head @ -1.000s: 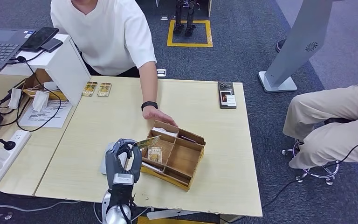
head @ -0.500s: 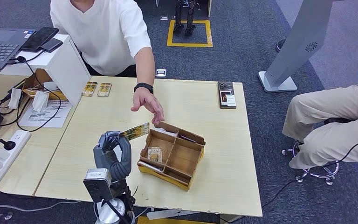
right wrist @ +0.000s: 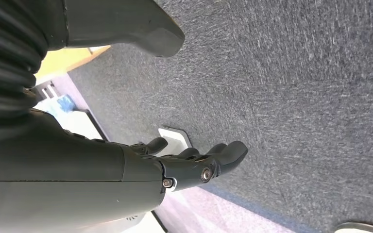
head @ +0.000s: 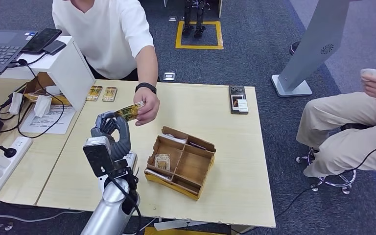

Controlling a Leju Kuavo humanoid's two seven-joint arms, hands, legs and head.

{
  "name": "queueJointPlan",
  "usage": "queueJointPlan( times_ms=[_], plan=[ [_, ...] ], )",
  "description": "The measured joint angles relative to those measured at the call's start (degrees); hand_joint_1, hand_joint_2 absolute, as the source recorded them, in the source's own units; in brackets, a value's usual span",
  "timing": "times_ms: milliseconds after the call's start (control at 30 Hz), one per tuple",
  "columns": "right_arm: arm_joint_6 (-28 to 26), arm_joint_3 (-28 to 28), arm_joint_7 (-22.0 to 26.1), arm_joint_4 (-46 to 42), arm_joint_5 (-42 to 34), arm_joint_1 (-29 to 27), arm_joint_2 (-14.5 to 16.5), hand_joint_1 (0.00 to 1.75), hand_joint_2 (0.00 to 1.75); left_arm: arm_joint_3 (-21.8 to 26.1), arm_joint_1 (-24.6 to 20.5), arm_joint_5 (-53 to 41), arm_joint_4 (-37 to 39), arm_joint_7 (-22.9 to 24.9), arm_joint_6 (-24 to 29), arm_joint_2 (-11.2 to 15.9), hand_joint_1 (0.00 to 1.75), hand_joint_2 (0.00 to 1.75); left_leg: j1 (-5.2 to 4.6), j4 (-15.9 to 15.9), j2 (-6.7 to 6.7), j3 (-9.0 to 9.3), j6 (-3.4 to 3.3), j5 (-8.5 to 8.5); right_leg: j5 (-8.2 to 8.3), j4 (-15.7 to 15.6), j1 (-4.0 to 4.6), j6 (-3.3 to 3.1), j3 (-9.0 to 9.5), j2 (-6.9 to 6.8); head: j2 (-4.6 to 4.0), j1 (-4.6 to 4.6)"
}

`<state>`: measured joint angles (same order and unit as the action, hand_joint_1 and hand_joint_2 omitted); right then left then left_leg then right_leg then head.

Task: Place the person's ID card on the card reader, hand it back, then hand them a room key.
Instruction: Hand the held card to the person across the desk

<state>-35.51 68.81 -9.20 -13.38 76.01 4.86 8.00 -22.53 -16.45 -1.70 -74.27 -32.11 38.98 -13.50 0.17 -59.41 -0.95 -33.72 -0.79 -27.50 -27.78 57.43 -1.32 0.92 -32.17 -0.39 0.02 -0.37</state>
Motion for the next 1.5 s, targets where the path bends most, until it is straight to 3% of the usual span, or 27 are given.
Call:
queueJointPlan(
  times_ms=[200, 467, 500, 600, 633, 733, 833, 967, 1367, 1500],
  plan=[
    [1.0, -0.9, -0.8, 0.0, 0.9, 0.0, 0.0, 0.00, 1.75, 8.1, -3.7, -22.9, 9.2, 2.3, 1.0, -1.2, 1.75, 1.75, 0.00, 0.0, 0.01, 0.00, 0.00, 0.00, 0.00, 0.0, 0.00, 0.00, 0.00, 0.03, -0.02, 0.00],
    [1.2, -1.1, -1.1, 0.0, 1.0, 0.0, 0.0, 0.00, 1.75, 14.2, -4.5, -28.1, 13.6, 2.9, 1.1, -2.7, 1.75, 1.75, 0.00, 0.0, 0.03, -0.02, 0.00, -0.01, -0.01, 0.0, 0.00, -0.01, -0.05, 0.07, -0.01, 0.00],
    [1.3, -1.1, -1.1, 0.0, 1.0, 0.0, 0.0, 0.00, 1.75, 14.8, -4.5, -30.8, 13.8, 3.2, 1.1, -2.9, 1.51, 1.75, 0.00, 0.0, 0.03, -0.02, 0.00, -0.01, -0.01, 0.0, 0.00, -0.01, -0.05, 0.07, -0.01, 0.00],
    [1.6, -1.2, -1.3, 0.0, 1.4, 0.0, 0.0, 0.00, 1.75, 18.0, -4.5, -45.3, 13.9, 4.3, 1.2, -4.1, 0.20, 1.75, 0.00, 0.0, 0.03, -0.03, 0.00, -0.01, -0.01, 0.0, 0.00, -0.01, -0.05, 0.07, -0.01, 0.00],
    [1.7, -1.3, -1.3, 0.0, 1.4, 0.0, 0.0, 0.00, 1.75, 19.2, -4.5, -49.6, 13.9, 4.6, 1.2, -4.6, 0.00, 1.75, 0.00, 0.0, 0.03, -0.03, 0.00, -0.01, -0.01, 0.0, 0.00, -0.01, -0.05, 0.07, -0.02, 0.00],
    [2.1, -1.6, -1.5, 0.0, 1.5, 0.0, 0.0, 0.00, 1.75, 21.5, -4.2, -55.3, 13.8, 5.1, 1.2, -5.4, 0.00, 1.75, 0.00, 0.0, 0.03, -0.03, 0.00, -0.01, -0.01, 0.0, 0.00, 0.00, -0.04, 0.07, -0.02, 0.01],
    [2.1, -1.8, -1.5, 0.0, 1.5, 0.0, -0.1, 0.00, 1.75, 22.2, -4.0, -54.1, 13.4, 4.7, 1.2, -5.6, 0.00, 1.75, 0.00, 0.0, 0.02, -0.03, 0.00, 0.00, -0.01, 0.0, 0.00, 0.00, -0.04, 0.05, -0.02, 0.00],
    [1.9, -1.9, -1.4, 0.0, 1.1, 0.0, -0.1, 0.00, 1.75, 22.2, -3.6, -45.9, 12.3, 2.2, 1.2, -5.6, 0.00, 0.00, 0.00, 0.0, 0.02, -0.03, 0.00, 0.00, -0.01, 0.0, 0.01, -0.01, -0.04, 0.05, -0.02, -0.01],
    [1.2, -1.9, -1.2, 0.0, -0.2, 0.0, -0.1, 0.00, 1.75, 21.9, -1.4, -33.7, 6.4, -3.3, 1.2, -5.4, 0.00, 0.00, 0.01, 0.0, 0.01, -0.04, 0.00, 0.00, -0.01, 0.0, 0.00, 0.00, -0.04, 0.04, 0.00, -0.01],
    [0.6, -1.9, -1.2, 0.0, -0.9, -0.1, 0.0, 0.00, 1.75, 21.7, 0.0, -26.2, 3.2, -5.6, 1.2, -5.1, 0.00, 1.75, 0.01, 0.0, 0.02, -0.03, 0.00, 0.00, -0.01, 0.0, 0.01, -0.01, -0.04, 0.05, 0.00, -0.01]
  ],
)
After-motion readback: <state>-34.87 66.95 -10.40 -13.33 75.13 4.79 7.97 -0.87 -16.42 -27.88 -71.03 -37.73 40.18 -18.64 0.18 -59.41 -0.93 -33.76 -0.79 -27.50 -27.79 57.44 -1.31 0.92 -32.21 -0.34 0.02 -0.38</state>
